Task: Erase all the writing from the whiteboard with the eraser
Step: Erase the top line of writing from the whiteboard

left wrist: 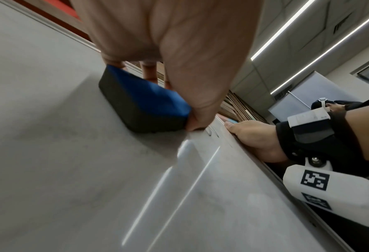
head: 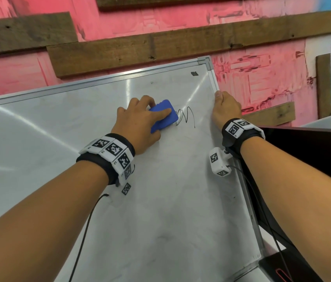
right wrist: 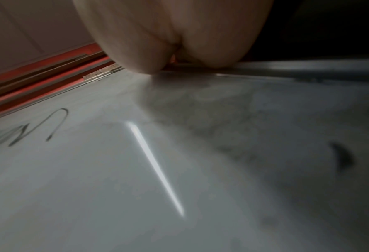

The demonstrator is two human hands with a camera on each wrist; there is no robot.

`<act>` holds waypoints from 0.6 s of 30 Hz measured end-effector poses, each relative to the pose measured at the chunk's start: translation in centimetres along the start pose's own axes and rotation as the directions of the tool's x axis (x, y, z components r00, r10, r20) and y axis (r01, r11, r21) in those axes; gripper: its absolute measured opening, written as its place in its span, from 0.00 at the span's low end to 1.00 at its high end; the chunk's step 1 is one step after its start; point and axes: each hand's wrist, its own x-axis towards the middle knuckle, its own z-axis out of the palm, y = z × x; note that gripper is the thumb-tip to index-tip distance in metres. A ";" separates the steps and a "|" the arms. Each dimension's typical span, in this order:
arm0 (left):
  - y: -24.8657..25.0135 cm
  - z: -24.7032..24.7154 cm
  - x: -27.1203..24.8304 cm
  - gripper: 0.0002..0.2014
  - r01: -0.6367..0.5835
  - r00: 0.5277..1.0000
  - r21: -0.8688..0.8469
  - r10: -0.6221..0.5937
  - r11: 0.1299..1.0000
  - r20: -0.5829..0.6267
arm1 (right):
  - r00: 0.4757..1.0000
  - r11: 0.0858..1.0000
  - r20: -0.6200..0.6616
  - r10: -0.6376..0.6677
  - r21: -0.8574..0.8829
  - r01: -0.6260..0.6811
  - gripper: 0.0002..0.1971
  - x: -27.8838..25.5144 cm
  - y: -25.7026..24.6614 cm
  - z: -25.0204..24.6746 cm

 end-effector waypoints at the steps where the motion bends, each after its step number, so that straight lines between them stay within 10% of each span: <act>1: 0.3 0.2 0.0 0.29 0.018 1.000 0.007 -0.018 1.000 -0.022 | 1.000 1.000 0.004 0.002 -0.004 -0.002 0.20 0.0 0.0 0.0; 7: 0.4 0.5 0.2 0.28 -0.156 0.985 0.015 0.154 0.988 0.080 | 1.000 1.000 0.000 0.003 0.006 -0.003 0.19 -0.1 0.1 0.1; 13: 0.4 0.7 0.3 0.28 0.028 0.995 -0.017 -0.030 0.999 -0.097 | 1.000 1.000 0.012 0.019 0.006 -0.019 0.20 0.0 0.0 -0.1; 18: 0.1 0.6 0.6 0.26 -0.108 0.993 -0.009 0.108 0.994 -0.046 | 0.999 1.000 0.019 0.026 0.008 -0.026 0.19 0.1 0.1 0.1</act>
